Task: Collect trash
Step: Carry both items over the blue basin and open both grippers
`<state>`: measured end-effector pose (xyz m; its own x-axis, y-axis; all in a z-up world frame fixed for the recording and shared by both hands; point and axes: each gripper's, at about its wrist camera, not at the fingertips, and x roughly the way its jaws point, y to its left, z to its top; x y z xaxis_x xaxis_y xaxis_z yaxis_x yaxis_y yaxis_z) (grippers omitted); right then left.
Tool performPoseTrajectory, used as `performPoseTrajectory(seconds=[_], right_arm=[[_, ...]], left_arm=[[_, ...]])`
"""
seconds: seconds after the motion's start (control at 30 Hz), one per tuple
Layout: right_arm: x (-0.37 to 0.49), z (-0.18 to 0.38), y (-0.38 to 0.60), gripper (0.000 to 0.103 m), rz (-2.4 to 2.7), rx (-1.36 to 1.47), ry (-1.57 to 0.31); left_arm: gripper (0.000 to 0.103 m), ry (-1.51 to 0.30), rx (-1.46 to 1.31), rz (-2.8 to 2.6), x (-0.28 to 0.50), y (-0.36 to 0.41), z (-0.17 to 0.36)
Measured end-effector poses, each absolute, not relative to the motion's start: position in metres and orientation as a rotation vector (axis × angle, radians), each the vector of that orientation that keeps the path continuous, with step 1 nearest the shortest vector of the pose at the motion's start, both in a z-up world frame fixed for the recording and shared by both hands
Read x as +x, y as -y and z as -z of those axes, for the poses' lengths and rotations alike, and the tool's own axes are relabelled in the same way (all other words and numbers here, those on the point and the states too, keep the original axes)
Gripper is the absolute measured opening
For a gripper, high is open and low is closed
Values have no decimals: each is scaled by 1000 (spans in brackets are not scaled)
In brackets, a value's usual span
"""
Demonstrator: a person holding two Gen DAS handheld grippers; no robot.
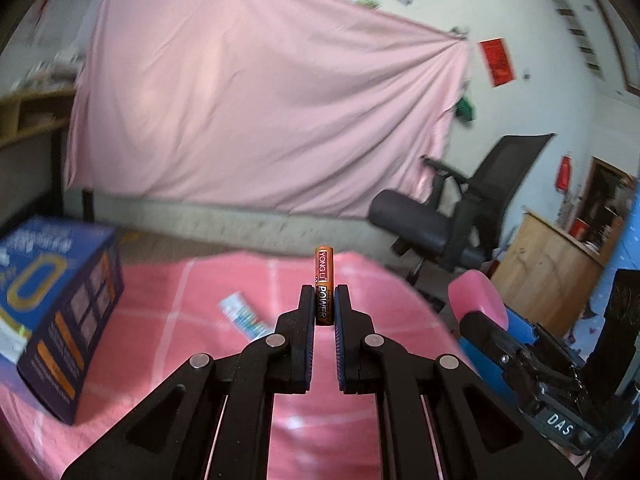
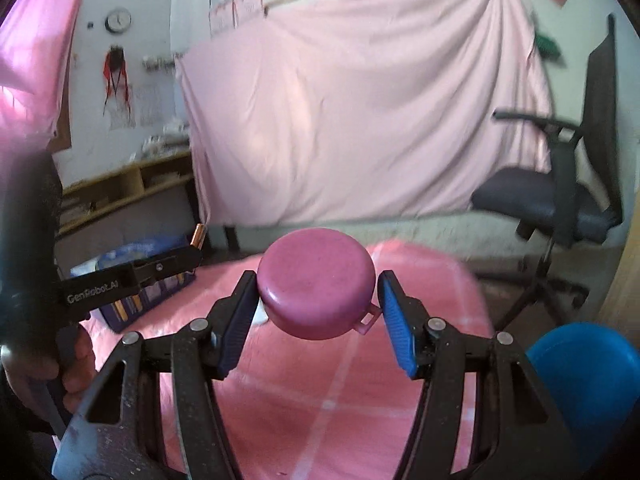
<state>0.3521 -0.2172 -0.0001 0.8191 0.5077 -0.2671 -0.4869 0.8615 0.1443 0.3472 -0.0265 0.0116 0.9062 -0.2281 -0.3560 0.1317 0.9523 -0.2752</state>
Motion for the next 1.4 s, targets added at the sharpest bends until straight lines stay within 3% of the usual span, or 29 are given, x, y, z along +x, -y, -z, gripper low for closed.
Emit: performPoseTrajectory(seconds=[0.27,0.53,0.97,1.4], right_arm=[[321,-26,274,84,-382,100,-141],[305,-25,339,84,-225,154,-125],[313,-7,430,84,-49,283,-270],[346,35,454,84,-33,344,-517]], left_arm=[[7,-276,-158,312,335,91,-50],[7,-238,-46,460,331,176,-58],[7,-314,11,610,350,280,-38],[7,-561,-40,596,390,297,7]])
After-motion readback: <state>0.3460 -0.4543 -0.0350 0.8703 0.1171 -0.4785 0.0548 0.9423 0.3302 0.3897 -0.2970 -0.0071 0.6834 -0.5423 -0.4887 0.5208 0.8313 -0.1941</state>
